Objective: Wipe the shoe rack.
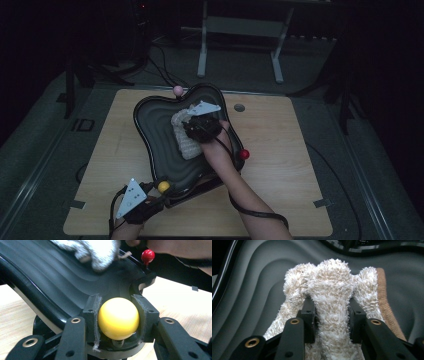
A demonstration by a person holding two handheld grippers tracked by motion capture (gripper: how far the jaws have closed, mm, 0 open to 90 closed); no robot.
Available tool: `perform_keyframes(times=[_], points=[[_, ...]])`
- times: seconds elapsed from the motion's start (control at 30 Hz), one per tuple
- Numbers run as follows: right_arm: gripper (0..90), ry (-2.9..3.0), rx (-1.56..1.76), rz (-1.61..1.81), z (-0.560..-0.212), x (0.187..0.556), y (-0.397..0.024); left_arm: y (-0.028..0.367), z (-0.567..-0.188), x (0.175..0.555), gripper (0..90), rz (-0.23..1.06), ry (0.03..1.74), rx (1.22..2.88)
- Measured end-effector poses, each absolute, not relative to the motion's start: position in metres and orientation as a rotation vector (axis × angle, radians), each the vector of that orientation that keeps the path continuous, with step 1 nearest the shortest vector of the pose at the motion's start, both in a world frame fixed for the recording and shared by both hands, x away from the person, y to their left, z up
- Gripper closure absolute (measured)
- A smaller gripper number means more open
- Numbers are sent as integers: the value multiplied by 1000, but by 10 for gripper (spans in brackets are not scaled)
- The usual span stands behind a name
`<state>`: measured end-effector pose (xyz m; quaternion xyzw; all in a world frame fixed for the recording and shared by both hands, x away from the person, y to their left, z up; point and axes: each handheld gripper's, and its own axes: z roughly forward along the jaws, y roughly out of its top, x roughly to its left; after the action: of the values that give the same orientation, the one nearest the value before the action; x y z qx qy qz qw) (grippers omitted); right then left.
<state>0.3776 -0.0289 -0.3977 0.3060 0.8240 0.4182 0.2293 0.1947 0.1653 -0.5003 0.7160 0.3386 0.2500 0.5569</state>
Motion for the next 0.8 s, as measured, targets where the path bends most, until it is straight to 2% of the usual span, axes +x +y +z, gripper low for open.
perform_keyframes(times=[0.8], points=[[664,2352,731,1157,-446,298,-72,164,-500,194,592,591,808,1687]])
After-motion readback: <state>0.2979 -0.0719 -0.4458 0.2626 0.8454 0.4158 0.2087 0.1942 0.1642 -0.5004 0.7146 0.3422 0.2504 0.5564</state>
